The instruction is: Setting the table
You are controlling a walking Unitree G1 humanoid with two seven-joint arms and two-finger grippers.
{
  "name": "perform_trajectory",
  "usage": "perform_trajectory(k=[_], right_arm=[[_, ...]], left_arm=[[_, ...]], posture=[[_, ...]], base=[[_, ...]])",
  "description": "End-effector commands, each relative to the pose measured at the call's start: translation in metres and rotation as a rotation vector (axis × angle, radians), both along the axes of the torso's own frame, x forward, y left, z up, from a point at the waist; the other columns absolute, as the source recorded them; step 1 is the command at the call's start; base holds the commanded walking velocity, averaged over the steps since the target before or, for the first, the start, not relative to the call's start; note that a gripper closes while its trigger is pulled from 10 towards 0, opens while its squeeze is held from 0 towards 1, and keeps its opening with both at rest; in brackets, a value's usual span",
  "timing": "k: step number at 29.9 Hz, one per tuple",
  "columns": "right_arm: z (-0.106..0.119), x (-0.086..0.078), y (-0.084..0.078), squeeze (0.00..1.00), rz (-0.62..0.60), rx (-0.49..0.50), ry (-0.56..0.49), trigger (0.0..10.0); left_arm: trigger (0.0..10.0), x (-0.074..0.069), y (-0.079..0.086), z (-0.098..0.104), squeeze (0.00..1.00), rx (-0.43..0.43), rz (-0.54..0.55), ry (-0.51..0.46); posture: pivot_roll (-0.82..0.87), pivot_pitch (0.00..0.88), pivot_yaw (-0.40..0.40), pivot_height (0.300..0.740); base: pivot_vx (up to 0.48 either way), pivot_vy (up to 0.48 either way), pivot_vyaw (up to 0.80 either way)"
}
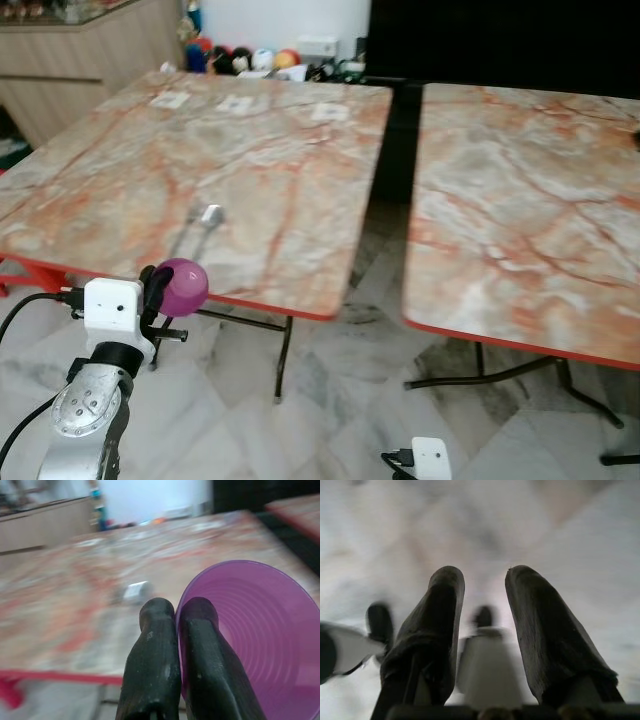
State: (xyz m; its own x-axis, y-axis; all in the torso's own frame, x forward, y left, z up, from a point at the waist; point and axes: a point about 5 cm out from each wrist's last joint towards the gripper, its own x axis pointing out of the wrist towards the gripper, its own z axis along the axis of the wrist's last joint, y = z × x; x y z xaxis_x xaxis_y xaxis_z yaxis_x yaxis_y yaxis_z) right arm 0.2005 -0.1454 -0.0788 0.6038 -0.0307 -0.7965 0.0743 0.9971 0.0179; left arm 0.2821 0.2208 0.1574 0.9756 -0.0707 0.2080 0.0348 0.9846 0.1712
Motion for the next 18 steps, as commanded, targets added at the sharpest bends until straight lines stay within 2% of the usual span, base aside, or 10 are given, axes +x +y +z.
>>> perform_trajectory(k=[1,18], right_arm=[[-0.0004,-0.0006,0.0061,0.00,-0.005,0.018,0.004,10.0],[0.0047,0.0093,0.0011,0.00,0.049,-0.015,-0.010,10.0]], left_arm=[[10.0,0.0008,0.0059,0.0010,0.00,0.012,0.013,-0.006],[10.0,0.0010,0.0074,-0.0031,0.00,0.005,0.022,-0.021]], posture=[[0.07,0.082,0.026,0.740],[0.08,0.000,-0.004,0.740]], base=[[0.000,-0.469,0.00],[0.000,-0.469,0.00]])
